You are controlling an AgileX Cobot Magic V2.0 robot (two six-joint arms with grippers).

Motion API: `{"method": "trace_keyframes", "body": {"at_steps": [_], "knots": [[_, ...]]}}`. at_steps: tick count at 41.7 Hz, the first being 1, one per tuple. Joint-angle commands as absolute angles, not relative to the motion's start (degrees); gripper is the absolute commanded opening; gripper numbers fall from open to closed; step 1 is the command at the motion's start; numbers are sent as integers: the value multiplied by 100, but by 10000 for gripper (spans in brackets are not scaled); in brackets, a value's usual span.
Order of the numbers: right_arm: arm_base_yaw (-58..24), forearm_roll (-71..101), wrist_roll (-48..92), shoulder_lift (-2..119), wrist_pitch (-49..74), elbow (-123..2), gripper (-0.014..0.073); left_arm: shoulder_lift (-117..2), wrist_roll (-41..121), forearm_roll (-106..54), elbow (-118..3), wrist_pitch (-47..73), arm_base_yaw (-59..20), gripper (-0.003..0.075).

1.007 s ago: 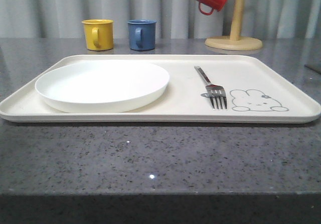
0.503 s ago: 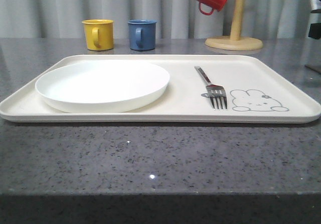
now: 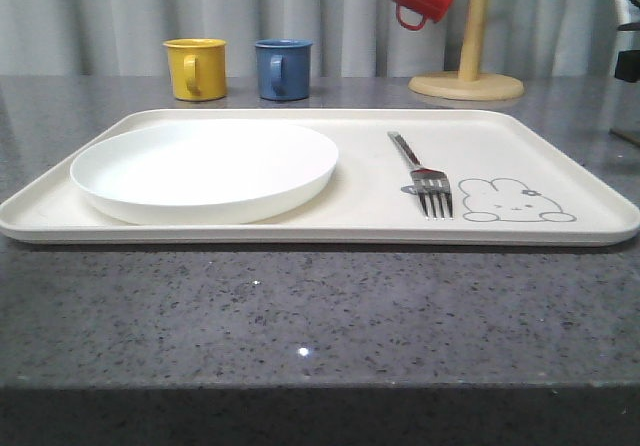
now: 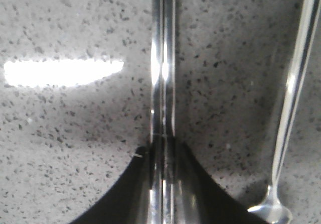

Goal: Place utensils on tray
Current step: 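Move the right gripper back and grasp the chopsticks, then lower the chopsticks onto the tray beside the fork and release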

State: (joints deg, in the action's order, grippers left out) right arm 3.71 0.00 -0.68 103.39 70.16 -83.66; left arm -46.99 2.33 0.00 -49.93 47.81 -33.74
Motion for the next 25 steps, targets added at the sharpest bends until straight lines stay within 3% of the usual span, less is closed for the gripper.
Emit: {"method": "trace_keyframes", "body": {"at_steps": [1, 7, 25], "knots": [[400, 0, 0, 10067, 7651, -8489, 16, -4657, 181, 0, -5136, 4382, -3409, 401], [216, 284, 0, 9802, 7651, -8579, 16, -4657, 181, 0, -5136, 4382, -3409, 401], [-1402, 1533, -416, 9732, 7342, -8682, 16, -4657, 181, 0, -5136, 4382, -3409, 401]]}}
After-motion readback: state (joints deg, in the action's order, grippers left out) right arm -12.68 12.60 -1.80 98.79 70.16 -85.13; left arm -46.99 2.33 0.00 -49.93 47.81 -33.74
